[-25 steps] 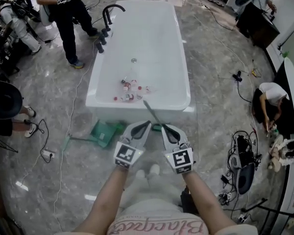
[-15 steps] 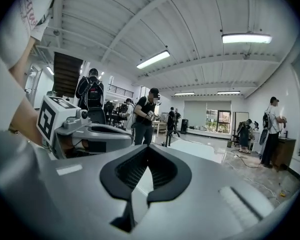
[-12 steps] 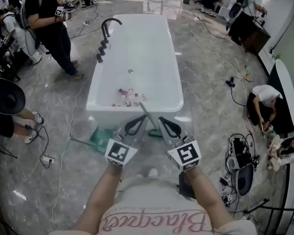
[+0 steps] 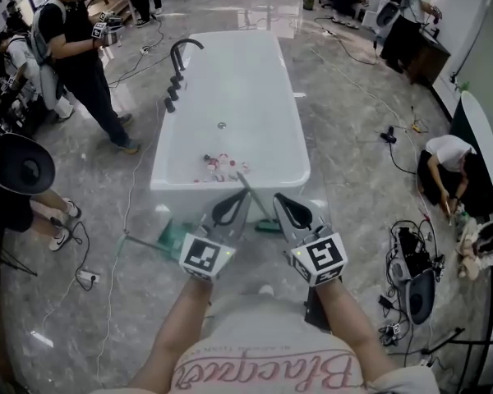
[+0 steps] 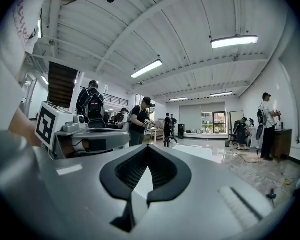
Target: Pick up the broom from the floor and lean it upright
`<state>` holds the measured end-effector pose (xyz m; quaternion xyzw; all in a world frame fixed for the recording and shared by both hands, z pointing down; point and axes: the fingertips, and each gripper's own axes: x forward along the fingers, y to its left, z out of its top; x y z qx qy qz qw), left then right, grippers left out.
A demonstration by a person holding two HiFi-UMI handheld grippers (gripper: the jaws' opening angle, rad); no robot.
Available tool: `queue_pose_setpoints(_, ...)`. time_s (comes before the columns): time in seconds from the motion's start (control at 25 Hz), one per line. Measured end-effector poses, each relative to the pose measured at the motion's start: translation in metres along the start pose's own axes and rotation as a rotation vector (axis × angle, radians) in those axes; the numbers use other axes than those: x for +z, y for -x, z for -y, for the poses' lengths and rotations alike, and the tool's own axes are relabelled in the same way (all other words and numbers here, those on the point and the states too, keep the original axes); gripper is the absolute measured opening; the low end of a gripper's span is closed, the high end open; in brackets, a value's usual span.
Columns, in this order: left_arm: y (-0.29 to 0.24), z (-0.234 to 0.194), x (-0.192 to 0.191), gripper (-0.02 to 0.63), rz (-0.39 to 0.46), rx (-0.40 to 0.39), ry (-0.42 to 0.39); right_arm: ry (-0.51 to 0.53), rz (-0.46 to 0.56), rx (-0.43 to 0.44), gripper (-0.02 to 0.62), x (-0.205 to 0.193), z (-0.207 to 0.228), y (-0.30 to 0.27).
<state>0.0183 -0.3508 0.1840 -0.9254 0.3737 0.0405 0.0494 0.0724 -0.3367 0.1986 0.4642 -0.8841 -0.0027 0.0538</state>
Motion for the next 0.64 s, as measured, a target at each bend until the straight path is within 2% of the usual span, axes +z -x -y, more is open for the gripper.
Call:
queue_pose_setpoints(0.2, -0.002, 0.002, 0.0, 0.0, 0.002, -0.021, -0.017, -0.025, 0.007, -0.013, 0.0, 0.001, 0.004, 0.001)
queue_pose_setpoints(0.64, 0.0, 0.01, 0.005, 0.0, 0.002, -0.036, -0.025, 0.024, 0.021, -0.018, 0.0, 0.012, 0.0, 0.01)
